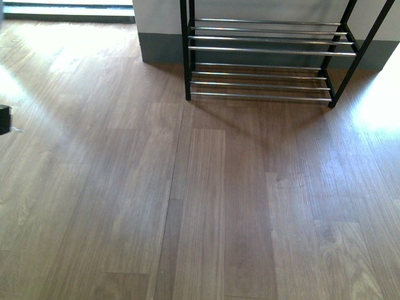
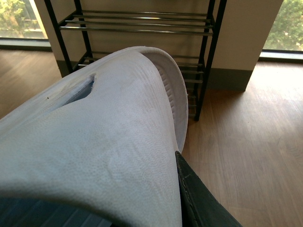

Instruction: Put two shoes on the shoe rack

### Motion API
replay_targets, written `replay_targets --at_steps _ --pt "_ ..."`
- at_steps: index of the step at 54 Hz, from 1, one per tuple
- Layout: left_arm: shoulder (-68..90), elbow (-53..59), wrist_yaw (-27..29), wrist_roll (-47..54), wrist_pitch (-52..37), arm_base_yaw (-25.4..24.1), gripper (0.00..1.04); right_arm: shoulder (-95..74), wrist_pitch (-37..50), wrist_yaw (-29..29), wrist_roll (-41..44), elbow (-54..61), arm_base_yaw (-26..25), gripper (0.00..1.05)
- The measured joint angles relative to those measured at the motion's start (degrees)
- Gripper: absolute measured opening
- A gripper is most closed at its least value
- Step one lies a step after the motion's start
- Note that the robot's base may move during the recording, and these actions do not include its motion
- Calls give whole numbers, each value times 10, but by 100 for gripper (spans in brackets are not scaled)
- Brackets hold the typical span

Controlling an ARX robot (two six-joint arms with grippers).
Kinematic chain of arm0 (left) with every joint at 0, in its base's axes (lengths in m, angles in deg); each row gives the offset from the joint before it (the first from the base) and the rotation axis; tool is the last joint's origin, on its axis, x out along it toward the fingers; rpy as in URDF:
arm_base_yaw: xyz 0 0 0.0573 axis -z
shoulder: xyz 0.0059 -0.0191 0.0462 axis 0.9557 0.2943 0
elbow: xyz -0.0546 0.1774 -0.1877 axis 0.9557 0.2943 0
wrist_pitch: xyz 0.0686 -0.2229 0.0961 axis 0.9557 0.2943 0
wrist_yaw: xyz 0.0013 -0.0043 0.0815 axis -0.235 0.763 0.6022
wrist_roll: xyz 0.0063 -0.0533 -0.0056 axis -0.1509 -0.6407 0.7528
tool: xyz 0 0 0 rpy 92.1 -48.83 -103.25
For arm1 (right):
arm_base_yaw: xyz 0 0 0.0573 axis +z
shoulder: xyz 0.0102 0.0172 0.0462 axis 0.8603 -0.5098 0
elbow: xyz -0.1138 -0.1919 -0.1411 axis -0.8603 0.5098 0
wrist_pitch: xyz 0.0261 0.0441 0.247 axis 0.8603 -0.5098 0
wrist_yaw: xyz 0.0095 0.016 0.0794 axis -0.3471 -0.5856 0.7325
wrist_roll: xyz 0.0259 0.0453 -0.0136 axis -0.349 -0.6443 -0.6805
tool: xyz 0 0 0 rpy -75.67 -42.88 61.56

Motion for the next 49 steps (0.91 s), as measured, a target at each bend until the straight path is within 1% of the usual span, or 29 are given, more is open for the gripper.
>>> replay_targets --at_steps 6,49 --pt "-28 3 4 -4 2 3 2 0 0 0 0 0 0 2" --pt "-28 4 4 -7 3 4 2 1 0 0 0 0 0 2"
